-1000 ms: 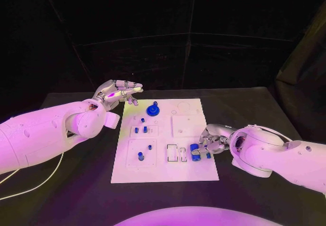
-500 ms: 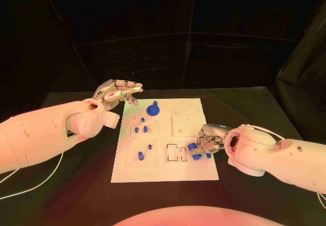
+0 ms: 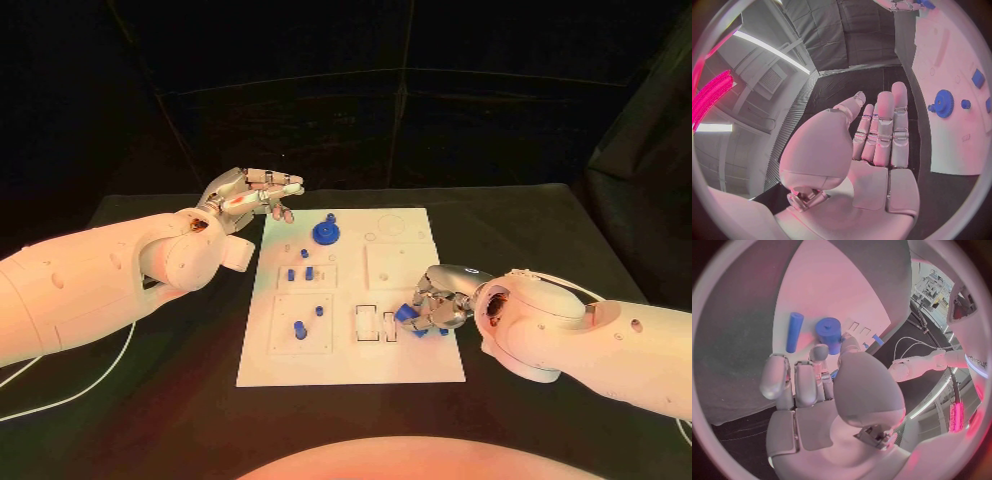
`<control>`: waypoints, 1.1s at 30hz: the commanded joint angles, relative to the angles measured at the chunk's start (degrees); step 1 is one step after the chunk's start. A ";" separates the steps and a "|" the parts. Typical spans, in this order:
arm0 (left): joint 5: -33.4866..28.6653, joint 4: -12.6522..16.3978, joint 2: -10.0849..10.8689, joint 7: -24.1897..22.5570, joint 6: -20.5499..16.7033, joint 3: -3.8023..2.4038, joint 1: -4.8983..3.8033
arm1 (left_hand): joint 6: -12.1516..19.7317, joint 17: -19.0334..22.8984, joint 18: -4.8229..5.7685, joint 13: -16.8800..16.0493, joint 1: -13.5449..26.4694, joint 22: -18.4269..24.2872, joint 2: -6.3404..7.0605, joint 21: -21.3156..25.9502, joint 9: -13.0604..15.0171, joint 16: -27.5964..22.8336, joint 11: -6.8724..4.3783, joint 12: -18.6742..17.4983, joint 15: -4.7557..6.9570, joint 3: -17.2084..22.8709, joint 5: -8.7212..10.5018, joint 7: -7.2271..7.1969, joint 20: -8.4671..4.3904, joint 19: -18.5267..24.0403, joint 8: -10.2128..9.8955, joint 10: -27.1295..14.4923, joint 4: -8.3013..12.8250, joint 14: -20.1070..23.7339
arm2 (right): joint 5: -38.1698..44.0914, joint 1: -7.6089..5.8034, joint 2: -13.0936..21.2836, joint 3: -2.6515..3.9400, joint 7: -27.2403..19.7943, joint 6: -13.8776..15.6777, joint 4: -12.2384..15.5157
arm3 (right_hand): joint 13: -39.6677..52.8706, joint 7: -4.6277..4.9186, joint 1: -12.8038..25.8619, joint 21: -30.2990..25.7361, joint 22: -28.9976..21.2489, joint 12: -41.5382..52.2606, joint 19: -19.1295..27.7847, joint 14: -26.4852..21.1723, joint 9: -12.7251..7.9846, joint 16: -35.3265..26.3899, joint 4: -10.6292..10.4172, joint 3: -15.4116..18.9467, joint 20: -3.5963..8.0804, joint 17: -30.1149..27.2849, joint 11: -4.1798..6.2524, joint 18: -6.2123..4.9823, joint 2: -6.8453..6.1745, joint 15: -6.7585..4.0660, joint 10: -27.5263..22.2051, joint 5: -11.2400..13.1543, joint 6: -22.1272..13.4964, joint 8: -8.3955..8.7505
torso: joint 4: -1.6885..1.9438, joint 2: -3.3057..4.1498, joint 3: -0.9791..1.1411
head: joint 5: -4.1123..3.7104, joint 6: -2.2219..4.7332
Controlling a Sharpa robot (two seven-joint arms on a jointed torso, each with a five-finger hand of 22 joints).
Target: Assemble the parts on the task board
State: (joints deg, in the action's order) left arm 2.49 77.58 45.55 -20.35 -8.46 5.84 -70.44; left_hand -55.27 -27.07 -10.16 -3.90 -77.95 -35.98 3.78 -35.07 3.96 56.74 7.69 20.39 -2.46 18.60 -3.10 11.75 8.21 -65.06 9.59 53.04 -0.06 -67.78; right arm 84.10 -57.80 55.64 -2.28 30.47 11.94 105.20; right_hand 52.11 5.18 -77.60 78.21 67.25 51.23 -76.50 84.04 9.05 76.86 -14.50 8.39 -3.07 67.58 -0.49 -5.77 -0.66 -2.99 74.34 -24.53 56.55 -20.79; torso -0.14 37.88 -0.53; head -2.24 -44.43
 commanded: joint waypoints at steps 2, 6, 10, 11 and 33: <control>-0.19 0.10 0.04 0.01 0.77 -0.04 -0.08 | 0.50 0.07 -0.31 0.09 -0.06 0.08 0.20 0.19 -0.03 -0.29 0.00 0.37 -0.02 -0.07 -0.12 -0.05 -0.13 -0.01 0.33 -0.21 0.12 0.31 | -2.35 0.34 1.33 -0.34 1.02 4.64 1.70 | 0.51 -0.16 0.78 0.55 0.43 0.45 -0.58 2.48 0.70 0.55 -0.79 0.66 0.12 0.47 0.13 1.03 0.60 -0.53 0.76 -0.60 0.48 -0.60 | 0.02 -0.08 0.00 | -0.04 0.05; -0.19 0.10 0.00 0.03 0.81 -0.04 -0.07 | 0.50 0.07 -0.31 0.09 -0.06 0.08 0.20 0.19 -0.03 -0.29 0.00 0.37 -0.02 -0.07 -0.12 -0.05 -0.13 -0.01 0.33 -0.21 0.12 0.31 | -5.22 0.31 2.07 -0.31 -0.13 8.32 3.34 | 1.43 -0.17 1.89 1.12 1.46 1.07 -1.11 2.65 0.92 1.23 -1.73 1.88 0.11 1.56 0.11 1.23 0.24 -0.50 1.33 1.72 0.30 -0.68 | 0.07 -0.09 -0.10 | -0.07 0.19; -0.19 0.14 -0.02 0.05 0.85 -0.04 -0.07 | 0.50 0.07 -0.31 0.09 -0.06 0.08 0.20 0.19 -0.03 -0.29 0.00 0.37 -0.02 -0.07 -0.12 -0.05 -0.13 -0.01 0.33 -0.21 0.12 0.31 | -7.48 0.29 2.26 -0.29 -1.08 10.29 4.54 | 1.85 -0.26 2.62 1.42 1.99 1.30 -1.37 2.74 1.09 1.62 -2.05 2.41 0.12 2.17 0.16 1.32 0.59 -0.53 1.61 2.42 0.48 -0.84 | 0.12 -0.03 -0.05 | -0.01 0.22; -0.19 0.15 -0.01 0.05 0.85 -0.04 -0.07 | 0.50 0.07 -0.31 0.09 -0.06 0.08 0.20 0.19 -0.03 -0.29 0.00 0.37 -0.02 -0.07 -0.12 -0.05 -0.13 -0.01 0.33 -0.21 0.12 0.31 | -7.89 0.29 2.20 -0.29 -1.22 10.50 4.69 | 1.91 -0.28 2.83 1.45 2.04 1.29 -1.38 2.75 1.14 1.69 -2.09 2.53 0.12 2.28 0.17 1.33 0.73 -0.54 1.66 2.46 0.54 -0.88 | 0.10 -0.02 -0.06 | 0.02 0.22; -0.19 0.20 -0.16 0.12 0.98 -0.04 -0.08 | 0.50 0.07 -0.31 0.09 -0.06 0.08 0.20 0.19 -0.03 -0.29 0.00 0.37 -0.02 -0.07 -0.12 -0.05 -0.13 -0.01 0.33 -0.21 0.12 0.31 | -10.93 0.26 -4.92 -0.27 0.25 7.93 1.06 | 2.42 -1.08 6.77 1.96 2.88 0.58 -1.67 2.84 1.97 2.46 -2.18 4.49 0.45 3.58 0.76 1.45 3.66 -0.97 2.37 3.68 2.47 -1.70 | 0.19 0.03 -0.10 | 0.39 0.08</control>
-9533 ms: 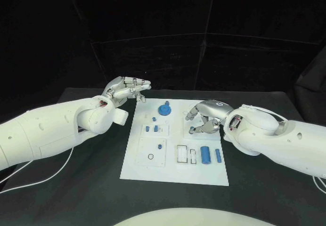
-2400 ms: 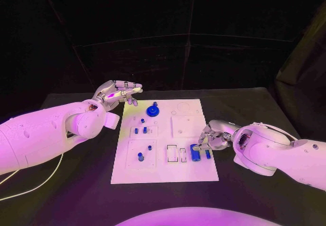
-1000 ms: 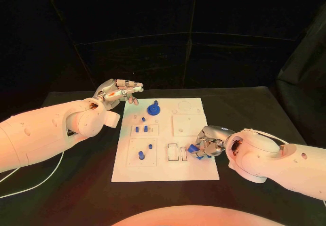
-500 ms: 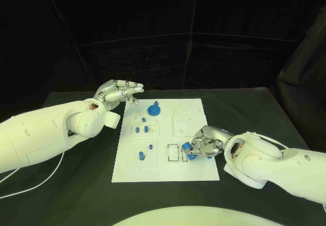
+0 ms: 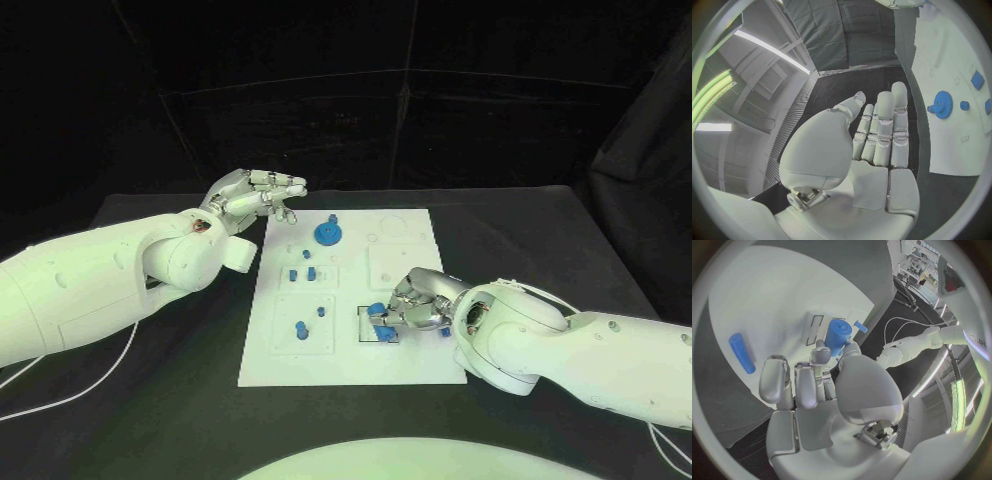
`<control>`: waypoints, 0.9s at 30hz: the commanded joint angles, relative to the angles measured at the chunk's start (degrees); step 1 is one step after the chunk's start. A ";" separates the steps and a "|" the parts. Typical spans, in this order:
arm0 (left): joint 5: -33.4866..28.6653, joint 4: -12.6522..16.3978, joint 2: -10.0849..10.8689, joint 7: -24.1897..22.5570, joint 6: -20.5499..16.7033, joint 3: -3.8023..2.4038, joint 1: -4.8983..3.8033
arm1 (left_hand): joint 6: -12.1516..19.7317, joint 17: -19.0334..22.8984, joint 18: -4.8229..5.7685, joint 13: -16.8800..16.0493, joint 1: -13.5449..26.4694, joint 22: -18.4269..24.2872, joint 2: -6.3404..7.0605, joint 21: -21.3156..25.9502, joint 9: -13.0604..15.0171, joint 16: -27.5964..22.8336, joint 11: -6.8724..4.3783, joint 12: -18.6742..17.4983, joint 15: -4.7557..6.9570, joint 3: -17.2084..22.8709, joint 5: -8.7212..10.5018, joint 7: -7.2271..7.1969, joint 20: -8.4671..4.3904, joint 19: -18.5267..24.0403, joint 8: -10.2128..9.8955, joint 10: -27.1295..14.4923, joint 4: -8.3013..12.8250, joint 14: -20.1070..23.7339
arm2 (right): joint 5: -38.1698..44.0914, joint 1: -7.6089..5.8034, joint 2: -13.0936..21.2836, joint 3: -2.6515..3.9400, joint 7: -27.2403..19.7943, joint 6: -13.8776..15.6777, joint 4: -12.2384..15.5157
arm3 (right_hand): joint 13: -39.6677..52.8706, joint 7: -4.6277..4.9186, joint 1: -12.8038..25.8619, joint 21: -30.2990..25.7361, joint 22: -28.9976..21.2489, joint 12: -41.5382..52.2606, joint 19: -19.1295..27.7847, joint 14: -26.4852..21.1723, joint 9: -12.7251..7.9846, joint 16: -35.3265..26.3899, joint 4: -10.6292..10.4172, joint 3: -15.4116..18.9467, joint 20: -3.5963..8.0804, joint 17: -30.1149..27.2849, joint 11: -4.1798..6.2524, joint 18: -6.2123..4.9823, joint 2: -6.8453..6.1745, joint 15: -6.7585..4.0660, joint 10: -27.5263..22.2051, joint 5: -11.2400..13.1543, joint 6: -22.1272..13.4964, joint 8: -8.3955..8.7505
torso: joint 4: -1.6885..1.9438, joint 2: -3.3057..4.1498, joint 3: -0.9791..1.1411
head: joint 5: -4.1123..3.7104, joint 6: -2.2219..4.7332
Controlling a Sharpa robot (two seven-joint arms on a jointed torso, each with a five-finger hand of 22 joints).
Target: Assemble the parts on the task board
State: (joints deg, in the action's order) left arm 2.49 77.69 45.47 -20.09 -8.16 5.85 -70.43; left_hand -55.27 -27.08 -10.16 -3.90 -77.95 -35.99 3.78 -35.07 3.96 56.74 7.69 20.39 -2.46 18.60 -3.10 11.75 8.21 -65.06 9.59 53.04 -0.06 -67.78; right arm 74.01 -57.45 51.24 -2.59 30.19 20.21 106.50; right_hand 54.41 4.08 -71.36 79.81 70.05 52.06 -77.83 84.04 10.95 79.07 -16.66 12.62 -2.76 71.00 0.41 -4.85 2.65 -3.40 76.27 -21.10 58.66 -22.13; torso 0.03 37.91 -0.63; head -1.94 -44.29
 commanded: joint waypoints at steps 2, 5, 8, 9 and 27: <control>-0.19 0.07 -0.10 -0.14 0.69 -0.05 -0.09 | 0.50 0.08 -0.31 0.09 -0.05 0.09 0.19 0.19 -0.03 -0.29 0.00 0.37 -0.02 -0.07 -0.12 -0.05 -0.13 0.00 0.33 -0.21 0.12 0.31 | -0.85 -0.10 -1.02 0.04 0.72 -0.61 -0.50 | 0.14 0.00 0.62 0.36 0.07 -0.26 -0.33 2.84 0.09 0.26 -0.02 0.33 0.15 0.17 -0.12 0.53 0.40 -0.58 0.47 0.27 0.41 -0.37 | -0.07 -0.01 0.01 | 0.22 -0.09; -0.19 0.05 -0.12 -0.13 0.71 -0.05 -0.09 | 0.50 0.08 -0.31 0.09 -0.05 0.09 0.19 0.19 -0.03 -0.29 0.00 0.37 -0.02 -0.07 -0.12 -0.05 -0.13 0.00 0.33 -0.21 0.12 0.31 | -0.87 -0.10 -1.45 0.04 0.92 -0.88 -0.75 | 0.16 -0.01 0.73 0.37 0.09 -0.29 -0.34 2.83 0.11 0.25 -0.03 0.42 0.17 0.16 -0.11 0.53 0.41 -0.59 0.48 0.32 0.45 -0.38 | -0.11 -0.02 0.01 | 0.26 -0.08; -0.19 0.03 -0.16 -0.13 0.72 -0.05 -0.09 | 0.50 0.08 -0.31 0.09 -0.05 0.09 0.19 0.19 -0.03 -0.29 0.00 0.37 -0.02 -0.07 -0.12 -0.05 -0.13 0.00 0.33 -0.21 0.12 0.31 | -0.75 -0.10 -1.83 0.04 1.47 -1.30 -1.05 | 0.10 -0.06 1.53 0.36 0.06 -0.61 -0.29 2.80 0.22 0.20 -0.03 1.04 0.23 0.09 -0.06 0.52 0.43 -0.64 0.51 1.01 0.56 -0.37 | -0.16 -0.02 0.03 | 0.31 -0.11; -0.19 0.03 -0.17 -0.13 0.73 -0.05 -0.09 | 0.50 0.08 -0.31 0.09 -0.05 0.09 0.19 0.19 -0.03 -0.29 0.00 0.37 -0.02 -0.07 -0.12 -0.05 -0.13 0.00 0.33 -0.21 0.12 0.31 | -0.56 -0.11 -1.92 0.04 1.67 -1.40 -1.15 | 0.03 -0.08 2.22 0.33 0.00 -0.87 -0.23 2.76 0.29 0.13 -0.03 1.52 0.26 0.00 -0.05 0.51 0.46 -0.66 0.49 2.22 0.58 -0.35 | -0.15 -0.03 0.04 | 0.30 -0.12; -0.19 -0.01 -0.12 0.01 0.78 -0.05 -0.09 | 0.50 0.08 -0.31 0.09 -0.05 0.09 0.19 0.19 -0.03 -0.29 0.00 0.37 -0.02 -0.07 -0.12 -0.05 -0.13 0.00 0.33 -0.21 0.12 0.31 | 3.90 -0.11 -2.17 0.05 2.62 -2.85 -1.39 | -6.64 0.80 10.91 -3.14 -5.50 -11.29 3.14 1.67 1.30 -3.79 0.24 -4.71 -0.33 -4.85 -0.90 -0.61 -8.43 0.01 -3.53 17.90 -2.01 -0.02 | -0.18 -0.04 0.07 | 0.20 -0.12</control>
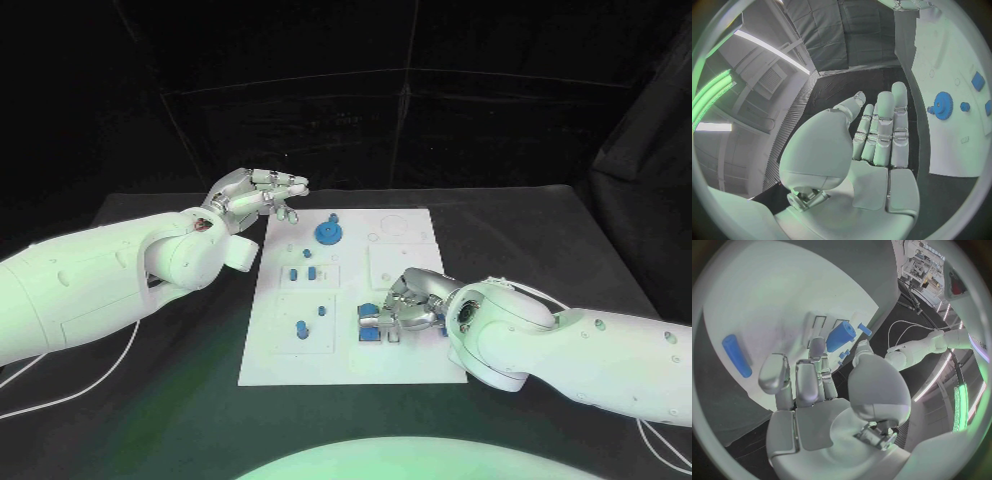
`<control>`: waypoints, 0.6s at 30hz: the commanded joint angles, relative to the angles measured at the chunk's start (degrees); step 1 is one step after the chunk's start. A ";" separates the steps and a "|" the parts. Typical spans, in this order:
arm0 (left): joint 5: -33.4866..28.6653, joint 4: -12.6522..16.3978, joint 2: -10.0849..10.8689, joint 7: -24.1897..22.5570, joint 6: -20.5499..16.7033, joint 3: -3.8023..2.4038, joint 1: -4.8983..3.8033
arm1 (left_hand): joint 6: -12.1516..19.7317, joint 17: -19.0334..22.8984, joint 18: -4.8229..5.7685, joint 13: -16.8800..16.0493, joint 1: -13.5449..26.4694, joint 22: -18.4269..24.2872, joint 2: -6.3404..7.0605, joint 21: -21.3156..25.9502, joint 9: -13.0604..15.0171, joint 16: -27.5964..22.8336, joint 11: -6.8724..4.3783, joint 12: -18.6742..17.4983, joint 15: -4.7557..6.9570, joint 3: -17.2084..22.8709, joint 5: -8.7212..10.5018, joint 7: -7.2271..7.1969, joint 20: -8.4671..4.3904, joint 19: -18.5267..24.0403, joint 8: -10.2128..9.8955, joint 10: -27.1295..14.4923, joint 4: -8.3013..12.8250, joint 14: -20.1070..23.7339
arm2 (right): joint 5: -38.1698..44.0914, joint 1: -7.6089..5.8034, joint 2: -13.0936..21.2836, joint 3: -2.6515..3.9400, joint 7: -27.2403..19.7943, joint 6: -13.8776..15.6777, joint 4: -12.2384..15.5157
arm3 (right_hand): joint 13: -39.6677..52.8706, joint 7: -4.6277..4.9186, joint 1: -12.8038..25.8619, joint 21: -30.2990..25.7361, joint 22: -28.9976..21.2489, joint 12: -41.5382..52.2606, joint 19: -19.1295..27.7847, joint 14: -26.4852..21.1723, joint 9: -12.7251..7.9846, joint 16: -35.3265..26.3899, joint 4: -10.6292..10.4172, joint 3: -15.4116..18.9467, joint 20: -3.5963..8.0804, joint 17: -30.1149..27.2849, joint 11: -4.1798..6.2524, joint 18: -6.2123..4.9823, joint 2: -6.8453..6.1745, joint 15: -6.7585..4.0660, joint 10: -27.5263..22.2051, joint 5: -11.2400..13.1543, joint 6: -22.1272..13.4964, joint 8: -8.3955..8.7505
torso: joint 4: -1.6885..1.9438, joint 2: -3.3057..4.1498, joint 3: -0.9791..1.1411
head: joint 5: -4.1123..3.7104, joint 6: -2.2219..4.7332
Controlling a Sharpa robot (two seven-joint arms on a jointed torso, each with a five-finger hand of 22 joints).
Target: Assemble the parts on the task board
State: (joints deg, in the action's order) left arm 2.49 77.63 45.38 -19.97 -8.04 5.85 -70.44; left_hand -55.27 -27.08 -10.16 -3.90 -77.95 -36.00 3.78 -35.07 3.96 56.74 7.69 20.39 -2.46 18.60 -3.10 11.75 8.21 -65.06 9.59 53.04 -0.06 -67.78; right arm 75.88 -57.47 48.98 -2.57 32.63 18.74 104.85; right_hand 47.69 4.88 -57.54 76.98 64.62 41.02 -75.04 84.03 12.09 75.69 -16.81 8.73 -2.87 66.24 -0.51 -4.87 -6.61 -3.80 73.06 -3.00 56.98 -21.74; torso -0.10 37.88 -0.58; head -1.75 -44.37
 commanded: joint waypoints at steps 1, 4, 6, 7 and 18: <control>-0.19 0.05 -0.02 -0.10 0.66 -0.05 -0.09 | 0.50 0.09 -0.31 0.09 -0.06 0.10 0.20 0.19 -0.03 -0.29 0.00 0.37 -0.02 -0.07 -0.12 -0.05 -0.13 -0.01 0.33 -0.21 0.12 0.30 | 2.12 -0.09 0.13 0.02 0.00 -1.60 0.34 | 0.18 -0.03 -5.38 -0.40 -0.13 -0.28 0.33 1.75 0.36 -0.48 0.47 -0.97 -0.18 -0.06 0.07 -0.62 1.29 0.43 -0.18 -0.39 -0.38 -0.66 | -0.05 0.00 0.02 | 0.00 -0.06; -0.19 0.03 -0.03 -0.09 0.69 -0.05 -0.09 | 0.65 0.16 -0.31 0.09 -0.11 0.17 0.17 0.27 -0.03 -0.27 0.01 0.43 -0.03 -0.07 -0.12 -0.03 -0.11 -0.02 0.46 -0.33 0.20 0.34 | 2.61 -0.08 0.15 0.02 -0.48 -2.06 0.54 | 0.61 -0.17 -10.44 -0.42 -0.02 0.00 0.16 1.84 0.73 -0.55 2.11 -1.36 -0.13 0.03 0.19 -0.58 1.77 0.29 0.15 -1.05 -0.25 -1.18 | -0.04 0.01 0.03 | -0.05 -0.08; -0.19 0.02 -0.04 -0.08 0.70 -0.05 -0.09 | 0.65 0.16 -0.31 0.09 -0.11 0.17 0.17 0.27 -0.03 -0.27 0.01 0.43 -0.03 -0.07 -0.12 -0.03 -0.11 -0.02 0.46 -0.33 0.20 0.34 | 3.62 -0.08 0.06 0.02 -0.60 -2.26 0.63 | 1.09 -0.33 -12.72 -0.34 0.19 0.46 -0.02 1.92 1.02 -0.47 3.10 -1.34 -0.03 0.25 0.34 -0.54 2.13 0.18 0.49 -2.18 0.04 -1.66 | -0.05 -0.01 0.02 | -0.06 -0.10; -0.19 0.02 -0.05 -0.08 0.72 -0.05 -0.09 | 0.65 0.16 -0.31 0.09 -0.11 0.17 0.17 0.27 -0.03 -0.27 0.01 0.43 -0.03 -0.07 -0.12 -0.03 -0.11 -0.02 0.46 -0.33 0.20 0.34 | 4.15 -0.08 0.01 0.02 -0.55 -2.34 0.65 | 1.43 -0.45 -14.02 -0.26 0.38 0.82 -0.15 1.97 1.20 -0.38 3.76 -1.43 0.03 0.44 0.45 -0.50 2.32 0.08 0.72 -2.94 0.30 -1.99 | -0.04 -0.01 0.02 | -0.12 -0.10; -0.19 0.04 0.05 -0.03 0.71 -0.05 -0.09 | 0.65 0.16 -0.31 0.09 -0.11 0.17 0.17 0.27 -0.03 -0.27 0.01 0.43 -0.03 -0.07 -0.12 -0.03 -0.11 -0.02 0.46 -0.33 0.20 0.34 | 7.12 -0.08 0.04 0.02 -0.02 -1.98 0.61 | 1.99 -0.75 -17.14 -0.03 0.94 1.14 -0.58 2.12 2.10 -0.10 5.50 -0.61 0.35 1.16 0.77 -0.35 4.00 -0.21 1.46 -5.70 0.57 -3.56 | -0.01 0.00 -0.01 | -0.14 -0.17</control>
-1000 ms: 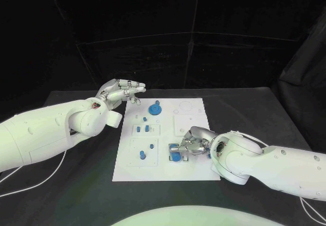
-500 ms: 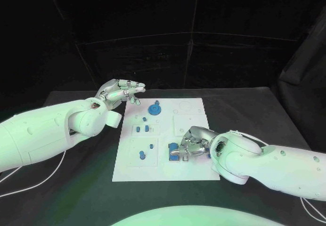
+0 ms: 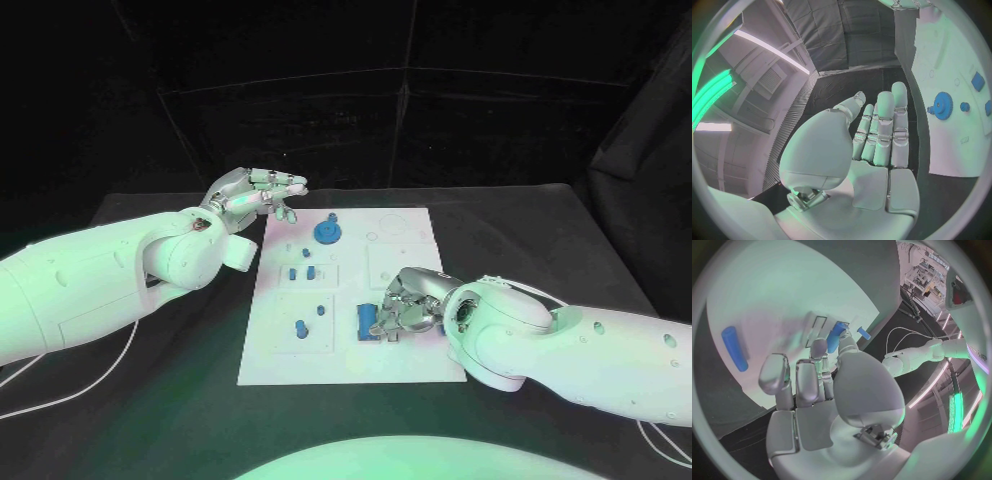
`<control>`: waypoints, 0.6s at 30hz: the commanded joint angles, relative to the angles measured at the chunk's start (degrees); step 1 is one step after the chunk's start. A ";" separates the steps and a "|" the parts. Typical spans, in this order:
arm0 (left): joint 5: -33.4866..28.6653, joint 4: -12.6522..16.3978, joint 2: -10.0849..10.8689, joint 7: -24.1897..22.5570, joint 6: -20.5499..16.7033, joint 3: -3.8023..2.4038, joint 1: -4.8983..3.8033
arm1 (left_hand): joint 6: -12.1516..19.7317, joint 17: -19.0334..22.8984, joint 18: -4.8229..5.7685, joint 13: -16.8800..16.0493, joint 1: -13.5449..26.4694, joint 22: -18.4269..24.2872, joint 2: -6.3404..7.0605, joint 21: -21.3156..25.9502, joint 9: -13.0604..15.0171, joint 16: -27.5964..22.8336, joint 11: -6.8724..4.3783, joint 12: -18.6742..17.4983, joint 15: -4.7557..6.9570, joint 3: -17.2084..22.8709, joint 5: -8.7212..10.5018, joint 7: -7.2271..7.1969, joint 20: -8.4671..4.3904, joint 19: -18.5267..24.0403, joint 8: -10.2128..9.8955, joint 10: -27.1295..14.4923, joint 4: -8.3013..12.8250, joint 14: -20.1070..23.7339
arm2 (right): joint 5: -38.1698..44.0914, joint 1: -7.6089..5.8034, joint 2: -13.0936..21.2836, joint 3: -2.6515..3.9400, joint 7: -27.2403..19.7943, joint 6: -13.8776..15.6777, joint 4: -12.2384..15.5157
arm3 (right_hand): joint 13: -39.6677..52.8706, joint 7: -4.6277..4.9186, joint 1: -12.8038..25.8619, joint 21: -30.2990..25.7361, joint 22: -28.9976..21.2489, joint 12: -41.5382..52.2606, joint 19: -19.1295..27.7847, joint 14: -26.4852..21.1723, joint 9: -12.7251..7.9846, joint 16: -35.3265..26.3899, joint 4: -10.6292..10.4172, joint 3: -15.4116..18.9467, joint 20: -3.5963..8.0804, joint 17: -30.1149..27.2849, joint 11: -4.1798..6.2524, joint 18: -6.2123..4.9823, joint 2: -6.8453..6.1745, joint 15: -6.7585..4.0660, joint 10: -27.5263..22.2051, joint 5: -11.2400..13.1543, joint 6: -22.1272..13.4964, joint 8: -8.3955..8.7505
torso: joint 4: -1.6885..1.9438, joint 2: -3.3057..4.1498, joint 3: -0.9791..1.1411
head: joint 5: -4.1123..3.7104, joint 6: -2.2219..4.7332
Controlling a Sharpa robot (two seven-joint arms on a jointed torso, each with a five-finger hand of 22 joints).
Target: Assemble the parts on the task board
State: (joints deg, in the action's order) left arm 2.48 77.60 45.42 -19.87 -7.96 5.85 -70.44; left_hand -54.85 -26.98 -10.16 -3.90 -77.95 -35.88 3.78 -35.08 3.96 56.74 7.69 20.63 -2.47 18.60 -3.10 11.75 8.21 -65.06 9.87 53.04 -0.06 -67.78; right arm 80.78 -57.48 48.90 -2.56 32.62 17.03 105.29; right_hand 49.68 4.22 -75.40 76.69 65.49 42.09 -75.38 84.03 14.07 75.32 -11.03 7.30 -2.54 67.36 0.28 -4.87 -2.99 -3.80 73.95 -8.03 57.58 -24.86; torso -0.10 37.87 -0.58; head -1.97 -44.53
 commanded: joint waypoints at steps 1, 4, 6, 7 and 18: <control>-0.19 0.07 0.01 -0.12 0.63 -0.05 -0.08 | 0.23 0.06 -0.32 0.09 -0.11 0.06 0.17 0.27 -0.03 -0.27 0.02 0.19 -0.03 -0.07 -0.12 -0.04 -0.12 -0.02 0.18 -0.33 0.20 0.34 | 2.13 -0.07 0.16 0.02 -0.10 -0.16 0.20 | -0.02 -0.09 1.17 0.23 0.04 0.02 -0.24 2.12 0.16 0.25 -0.57 1.18 0.02 0.03 -0.02 -0.35 0.42 -0.19 0.58 -0.93 -0.11 -0.50 | -0.04 0.02 0.00 | 0.10 -0.01; -0.19 0.05 0.01 -0.11 0.64 -0.05 -0.08 | 0.23 0.06 -0.32 0.09 -0.11 0.06 0.17 0.27 -0.03 -0.27 0.02 0.19 -0.03 -0.07 -0.12 -0.04 -0.12 -0.02 0.18 -0.33 0.20 0.34 | 1.60 -0.07 0.42 0.02 -0.60 0.29 0.37 | -0.04 -0.10 2.44 0.13 -0.09 -0.11 -0.16 2.12 0.28 0.17 -1.59 2.33 0.01 0.01 -0.03 -0.38 0.39 -0.18 0.61 -1.09 -0.36 -0.70 | -0.07 0.00 0.00 | 0.13 0.01; -0.19 0.05 0.02 -0.11 0.65 -0.05 -0.08 | 0.23 0.06 -0.32 0.09 -0.11 0.06 0.17 0.27 -0.03 -0.27 0.02 0.19 -0.03 -0.07 -0.12 -0.04 -0.12 -0.02 0.18 -0.33 0.20 0.34 | 1.14 -0.07 0.77 0.02 -1.11 0.82 0.59 | -0.11 -0.09 3.16 0.02 -0.24 -0.31 -0.07 2.09 0.36 0.06 -2.35 3.13 -0.01 -0.09 -0.06 -0.42 0.27 -0.16 0.54 -0.74 -0.61 -0.81 | -0.03 -0.02 0.00 | 0.11 0.02; -0.19 0.05 0.02 -0.11 0.65 -0.05 -0.08 | 0.23 0.06 -0.32 0.09 -0.11 0.06 0.17 0.27 -0.03 -0.27 0.02 0.19 -0.03 -0.07 -0.12 -0.04 -0.12 -0.02 0.18 -0.33 0.20 0.34 | 0.80 -0.06 1.06 0.02 -1.50 1.21 0.76 | -0.12 -0.07 3.43 0.00 -0.27 -0.35 -0.05 2.09 0.37 0.02 -2.67 3.38 -0.02 -0.12 -0.08 -0.42 0.26 -0.15 0.52 -0.65 -0.73 -0.83 | 0.00 -0.02 0.01 | 0.08 0.04; -0.19 -0.03 0.12 -0.06 0.62 -0.04 -0.08 | 0.23 0.06 -0.32 0.09 -0.11 0.06 0.17 0.27 -0.03 -0.27 0.02 0.19 -0.03 -0.07 -0.12 -0.04 -0.12 -0.02 0.18 -0.33 0.20 0.34 | -8.01 -0.14 8.68 0.02 -9.78 5.25 3.69 | -0.04 1.80 -1.42 -0.78 -1.42 -0.91 0.73 2.02 -1.26 -0.36 -2.10 2.62 -0.71 -0.35 -1.43 -0.61 2.70 0.82 -0.61 -4.88 -6.78 3.08 | -0.13 -0.06 0.02 | -0.20 0.20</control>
State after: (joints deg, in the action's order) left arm 2.49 77.55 45.54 -19.78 -7.91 5.86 -70.44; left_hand -54.85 -26.99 -10.16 -3.90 -77.95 -35.89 3.78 -35.08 3.96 56.74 7.69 20.63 -2.46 18.60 -3.10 11.75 8.21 -65.06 9.87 53.04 -0.06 -67.78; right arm 77.41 -57.48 56.91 -2.57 27.52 19.56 108.60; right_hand 49.54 5.86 -76.20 76.26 64.12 41.24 -74.84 84.02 12.96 75.02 -13.42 10.00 -3.08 66.93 -0.85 -4.87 -0.48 -3.16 73.17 -12.54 51.19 -22.10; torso -0.17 37.84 -0.55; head -2.01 -44.36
